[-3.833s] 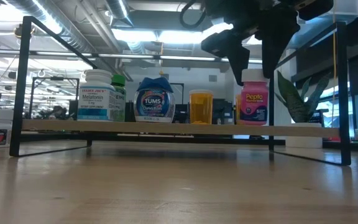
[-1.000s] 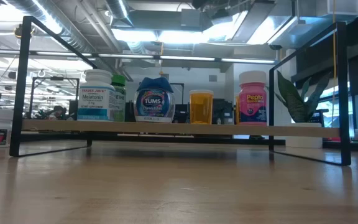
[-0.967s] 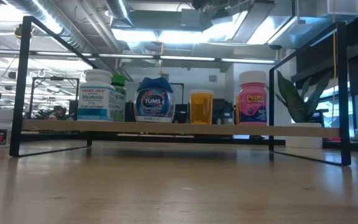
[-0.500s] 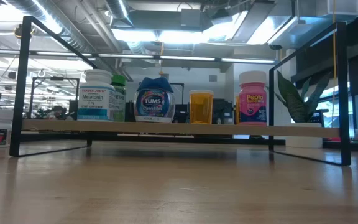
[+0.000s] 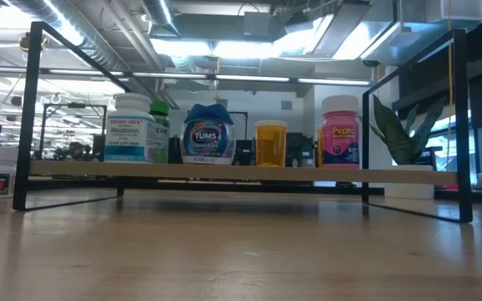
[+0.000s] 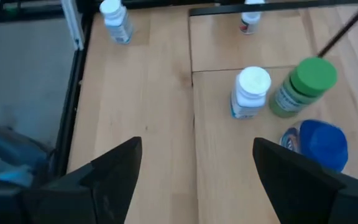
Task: Pick and place medicine bottles onto shelf by color
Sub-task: Put the big white pill bottle on the shelf
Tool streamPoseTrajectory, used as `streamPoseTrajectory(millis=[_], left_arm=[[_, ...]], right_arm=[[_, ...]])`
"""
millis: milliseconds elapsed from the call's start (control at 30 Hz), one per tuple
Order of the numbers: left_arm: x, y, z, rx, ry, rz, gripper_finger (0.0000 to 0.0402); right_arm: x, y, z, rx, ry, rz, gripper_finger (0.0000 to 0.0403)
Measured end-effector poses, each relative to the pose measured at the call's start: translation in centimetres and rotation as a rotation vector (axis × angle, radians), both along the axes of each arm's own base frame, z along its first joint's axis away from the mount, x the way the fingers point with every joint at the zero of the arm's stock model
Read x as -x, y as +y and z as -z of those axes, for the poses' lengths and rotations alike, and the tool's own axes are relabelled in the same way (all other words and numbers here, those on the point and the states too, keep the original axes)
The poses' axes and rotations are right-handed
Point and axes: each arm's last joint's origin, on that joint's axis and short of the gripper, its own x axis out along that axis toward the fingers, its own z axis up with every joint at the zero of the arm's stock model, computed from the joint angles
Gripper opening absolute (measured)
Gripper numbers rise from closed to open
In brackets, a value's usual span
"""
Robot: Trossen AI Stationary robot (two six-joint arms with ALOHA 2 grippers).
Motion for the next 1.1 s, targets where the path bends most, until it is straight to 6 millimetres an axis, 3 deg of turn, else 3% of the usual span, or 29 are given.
streamPoseTrajectory(millis=[500, 767, 967, 1100], left_arm=[[-0.1, 0.2, -0.1, -0.063, -0.033, -0.028, 0.0255], [0.5, 0.1, 0.7, 0.241, 0.153, -0.190, 0.0255], [1.1, 0.1, 1.4, 0.504, 0.333, -0.421, 0.0255], [0.9, -0.4, 2.2, 0.593, 0.452, -0.490, 0.0255]], right_arm=[[-0.1, -0.2, 0.0, -0.045, 0.004, 0.057, 0.0307], [-0.1, -0.2, 0.0, -0.026, 0.000, 0.036, 0.0307], [-0.3, -0.1, -0.2, -0.031, -0.026, 0.033, 0.0307], [-0.3, -0.1, -0.2, -0.031, -0.028, 0.032, 0.0307]])
